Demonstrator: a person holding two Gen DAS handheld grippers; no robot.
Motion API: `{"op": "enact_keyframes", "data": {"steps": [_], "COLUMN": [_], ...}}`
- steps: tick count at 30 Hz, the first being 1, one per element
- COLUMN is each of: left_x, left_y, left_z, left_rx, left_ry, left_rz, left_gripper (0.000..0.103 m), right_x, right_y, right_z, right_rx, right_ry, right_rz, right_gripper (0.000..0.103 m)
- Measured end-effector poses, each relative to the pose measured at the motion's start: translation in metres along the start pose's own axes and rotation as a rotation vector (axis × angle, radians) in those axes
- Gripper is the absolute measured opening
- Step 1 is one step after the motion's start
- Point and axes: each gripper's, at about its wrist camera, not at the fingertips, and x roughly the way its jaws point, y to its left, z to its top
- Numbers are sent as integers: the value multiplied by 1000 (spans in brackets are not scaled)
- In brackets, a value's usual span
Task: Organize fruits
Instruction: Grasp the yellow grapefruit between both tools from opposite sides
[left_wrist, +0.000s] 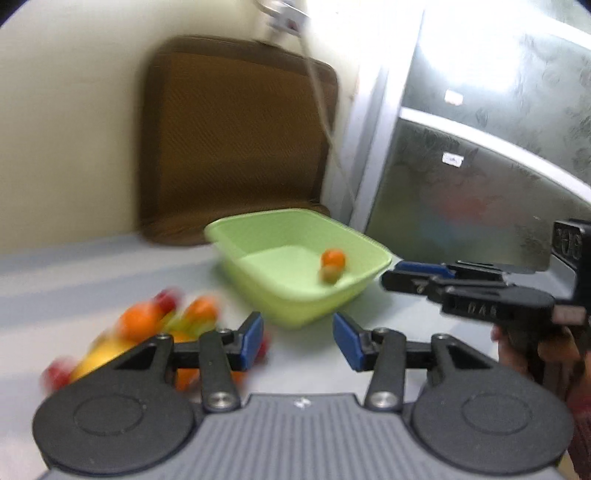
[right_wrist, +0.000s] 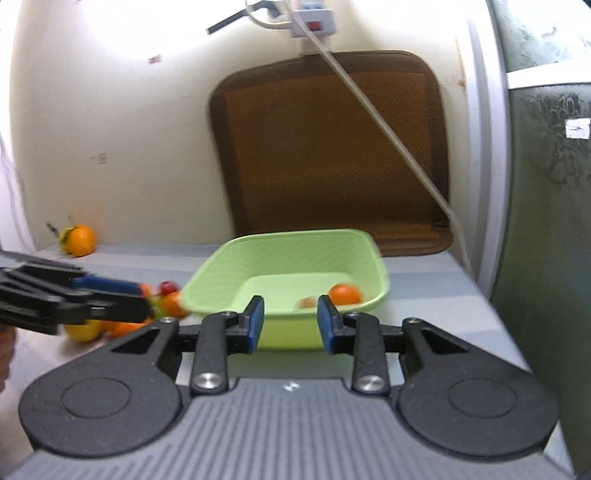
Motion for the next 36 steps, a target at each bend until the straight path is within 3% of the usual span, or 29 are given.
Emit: {"op": "enact_keyframes", "data": {"steps": [4, 8, 11, 15, 18, 21, 24, 27, 32, 36], "left_x": [-41, -58, -61, -60, -71, -73, -69, -56, -53, -57], "left_y": [49, 104, 127, 147, 165, 171, 172, 179, 172, 167], "left_z": [-32, -58, -67, -72, -84, -85, -86, -83, -87, -84], "left_rx": [-131, -290, -345, -422, -428, -435, -417, -449, -422, -401], "left_ry": [1, -28, -77, -109, -145, -163, -167, -136, -130, -123], "left_rz": [111, 156, 149, 95, 68, 41, 42, -13, 35, 63], "left_gripper": [43, 43, 43, 43, 43, 60, 60, 62, 59, 57], "right_x": [7, 41, 71, 106, 107, 86, 93, 108, 117, 120], "right_y": [49, 109, 136, 147, 162, 196, 197, 199, 215, 224], "right_z": [-4, -1, 0, 3, 0, -2, 0, -2, -8, -14], "right_rx": [-26, -110, -120, -78, -45, -221, -232, -240, -268, -314], "right_ry": [36, 64, 58, 86, 149, 89, 102, 145, 177, 184], "right_rz": [146, 266, 307, 310, 376, 423, 425, 430, 494, 486], "right_gripper": [34, 37, 53, 57, 60, 58, 60, 64, 64, 64]}}
